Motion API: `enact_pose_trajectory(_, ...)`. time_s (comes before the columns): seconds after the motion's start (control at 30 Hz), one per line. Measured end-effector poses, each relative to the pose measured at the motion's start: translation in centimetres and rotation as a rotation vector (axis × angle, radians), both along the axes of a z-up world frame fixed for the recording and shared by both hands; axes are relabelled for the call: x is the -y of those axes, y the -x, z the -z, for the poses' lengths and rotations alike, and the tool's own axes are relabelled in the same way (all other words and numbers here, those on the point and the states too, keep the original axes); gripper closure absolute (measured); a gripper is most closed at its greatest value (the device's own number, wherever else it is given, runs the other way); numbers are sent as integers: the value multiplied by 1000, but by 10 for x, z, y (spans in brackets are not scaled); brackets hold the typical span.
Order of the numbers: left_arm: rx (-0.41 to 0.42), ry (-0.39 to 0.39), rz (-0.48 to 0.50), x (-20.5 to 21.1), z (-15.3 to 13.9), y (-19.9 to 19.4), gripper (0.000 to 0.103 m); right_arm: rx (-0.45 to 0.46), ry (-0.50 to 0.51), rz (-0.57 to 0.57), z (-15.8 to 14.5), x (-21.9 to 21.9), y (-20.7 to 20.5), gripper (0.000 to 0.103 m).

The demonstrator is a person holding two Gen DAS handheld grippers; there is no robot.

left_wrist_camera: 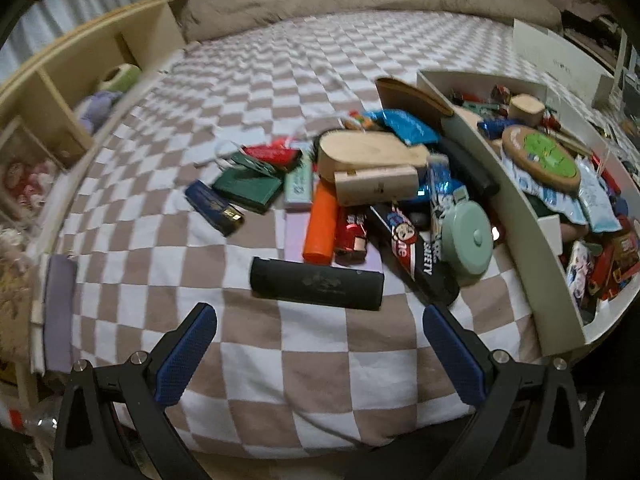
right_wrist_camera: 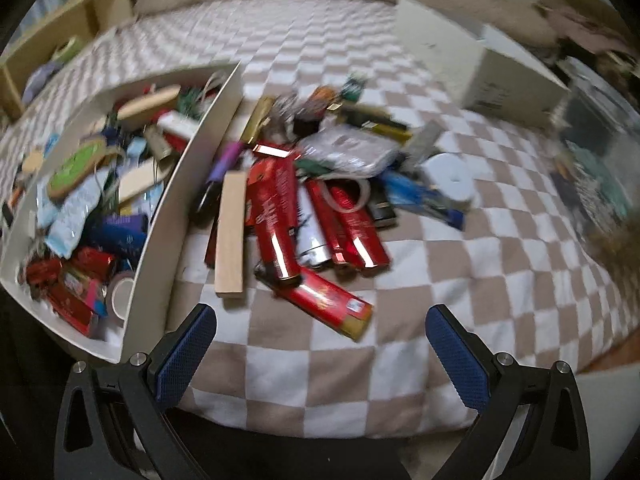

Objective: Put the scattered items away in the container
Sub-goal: 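Close the right tool on the red lighter while the left tool grasps the black cylinder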

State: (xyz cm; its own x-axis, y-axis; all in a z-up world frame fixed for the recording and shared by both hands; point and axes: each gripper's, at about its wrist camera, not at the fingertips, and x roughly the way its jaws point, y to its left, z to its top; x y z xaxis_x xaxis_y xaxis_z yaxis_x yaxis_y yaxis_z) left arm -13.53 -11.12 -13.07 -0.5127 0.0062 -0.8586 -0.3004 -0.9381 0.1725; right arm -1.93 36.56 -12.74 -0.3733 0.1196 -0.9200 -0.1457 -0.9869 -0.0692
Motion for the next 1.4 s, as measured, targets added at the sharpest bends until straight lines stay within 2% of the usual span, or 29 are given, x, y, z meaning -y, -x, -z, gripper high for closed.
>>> enact_pose_trajectory(0.1,37,7,28,-2,10,6,0,107,-26,-42,20,-1,9,0)
enact_pose_trajectory(0.2,59,18,45,-2,18,10,0,158,-42,9,33,-21,12,0)
enact_pose_trajectory(0.3,91,11,41,2,27,16,0,148,15,118,33,-54,9,0)
enact_pose_trajectory(0.43,139,-69,0,11,34,26,0,137,25,210,35,-87,-3,0)
enact_pose_trajectory(0.57,125,-68,-2,9,36,25,0,88,44,286,30,-102,-22,0)
enact_pose_trajectory(0.73,111,-47,5,8,38,26,0,62,81,215,24,-80,-25,0)
enact_pose_trajectory(0.93,79,-33,-4,7,38,24,0,71,69,150,27,-54,6,0)
enact_pose_trajectory(1.27,34,-62,9,11,39,22,0,22,76,172,29,-45,22,0)
enact_pose_trajectory(1.33,31,-60,8,11,39,21,0,3,66,162,28,-45,21,7)
enact_pose_trajectory(1.4,32,-52,6,10,39,21,0,-18,66,156,27,-45,22,21)
